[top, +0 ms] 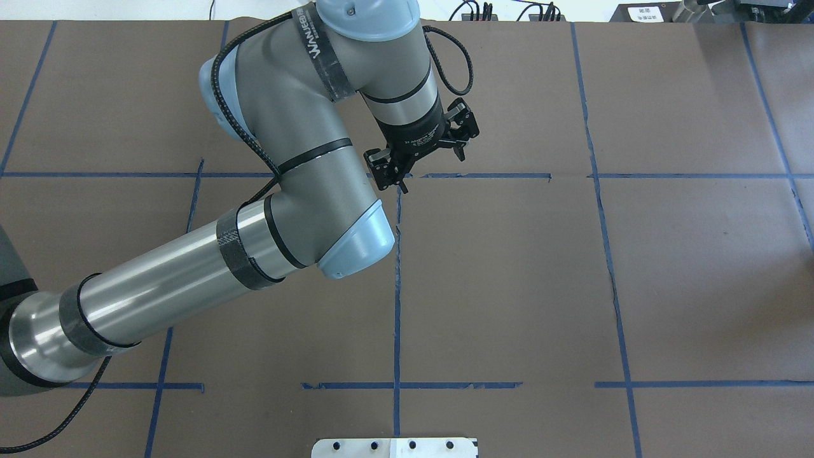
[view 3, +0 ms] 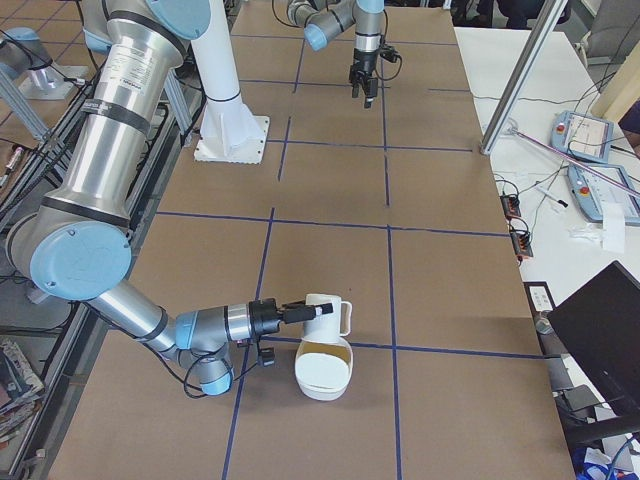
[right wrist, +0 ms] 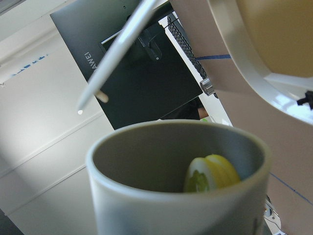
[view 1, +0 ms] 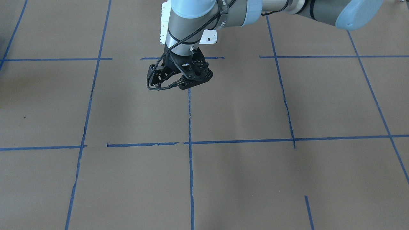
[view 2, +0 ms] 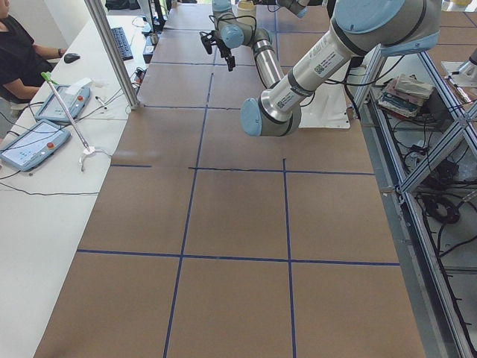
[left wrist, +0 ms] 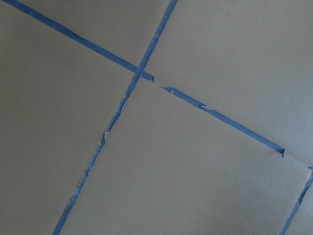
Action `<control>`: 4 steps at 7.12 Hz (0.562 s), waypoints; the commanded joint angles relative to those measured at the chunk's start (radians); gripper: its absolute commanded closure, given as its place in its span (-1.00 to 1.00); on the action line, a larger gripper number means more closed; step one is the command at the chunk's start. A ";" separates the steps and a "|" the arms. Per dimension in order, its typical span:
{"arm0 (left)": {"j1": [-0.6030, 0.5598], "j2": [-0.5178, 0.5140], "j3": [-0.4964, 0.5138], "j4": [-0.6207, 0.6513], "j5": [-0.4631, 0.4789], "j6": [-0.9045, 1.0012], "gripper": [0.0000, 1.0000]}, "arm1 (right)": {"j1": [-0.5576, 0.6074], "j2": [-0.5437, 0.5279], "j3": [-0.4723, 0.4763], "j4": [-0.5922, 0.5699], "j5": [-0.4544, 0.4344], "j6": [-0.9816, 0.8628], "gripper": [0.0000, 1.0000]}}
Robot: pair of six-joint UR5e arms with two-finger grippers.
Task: Left arm hands cup to right arm to dump lemon
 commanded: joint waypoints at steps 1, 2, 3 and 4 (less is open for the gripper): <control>0.000 0.000 0.000 0.000 0.016 0.000 -1.00 | 0.003 -0.006 -0.010 0.072 0.021 0.065 0.53; -0.001 0.000 0.000 0.000 0.023 0.000 -1.00 | 0.001 -0.008 -0.018 0.077 0.034 0.126 0.53; -0.001 0.002 0.000 0.000 0.034 0.000 -1.00 | -0.002 -0.003 -0.030 0.081 0.040 0.169 0.53; -0.001 0.002 0.000 0.000 0.042 0.002 -1.00 | 0.001 -0.005 -0.047 0.108 0.040 0.186 0.52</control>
